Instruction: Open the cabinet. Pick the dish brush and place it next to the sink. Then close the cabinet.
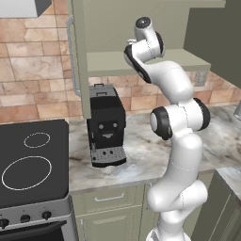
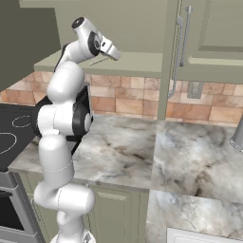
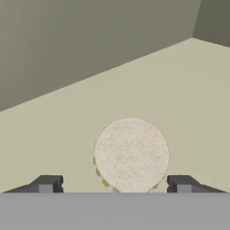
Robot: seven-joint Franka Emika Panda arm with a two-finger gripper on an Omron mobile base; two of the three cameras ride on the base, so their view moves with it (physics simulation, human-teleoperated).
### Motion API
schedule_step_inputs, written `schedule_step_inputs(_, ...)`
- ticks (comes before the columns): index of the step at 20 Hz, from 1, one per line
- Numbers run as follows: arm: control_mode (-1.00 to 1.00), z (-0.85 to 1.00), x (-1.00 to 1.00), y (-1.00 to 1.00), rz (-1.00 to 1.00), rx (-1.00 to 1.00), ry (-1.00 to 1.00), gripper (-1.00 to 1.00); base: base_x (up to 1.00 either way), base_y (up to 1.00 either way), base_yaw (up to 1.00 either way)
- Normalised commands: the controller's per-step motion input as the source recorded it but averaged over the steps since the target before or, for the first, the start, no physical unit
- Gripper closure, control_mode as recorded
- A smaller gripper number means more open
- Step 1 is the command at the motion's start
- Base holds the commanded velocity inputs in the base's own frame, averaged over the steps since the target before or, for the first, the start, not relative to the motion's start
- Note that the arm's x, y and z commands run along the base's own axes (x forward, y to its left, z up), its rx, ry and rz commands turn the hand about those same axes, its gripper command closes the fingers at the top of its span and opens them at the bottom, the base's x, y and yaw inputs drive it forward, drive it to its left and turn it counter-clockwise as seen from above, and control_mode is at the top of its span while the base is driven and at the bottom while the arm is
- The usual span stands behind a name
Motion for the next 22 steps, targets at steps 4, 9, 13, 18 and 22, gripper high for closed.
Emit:
schedule_step_inputs(4,-1.00,-0.10,-0.02,0.03,-0.10,0.04,0.00,1.00,0.00,0.00,0.00)
schedule_step_inputs(9,-1.00,-0.09,-0.25,0.06,-0.07,0.03,-0.04,1.00,0.00,0.00,0.00)
schedule_step_inputs(13,-1.00,-0.03,-0.53,0.09,-0.02,0.07,0.00,1.00,0.00,0.00,0.00)
schedule_step_inputs(18,-1.00,-0.01,-0.63,0.05,-0.05,0.04,0.00,1.00,0.00,0.00,0.00)
schedule_step_inputs(22,-1.00,0.00,-0.71,0.00,-0.06,0.01,0.00,1.00,0.00,0.00,0.00)
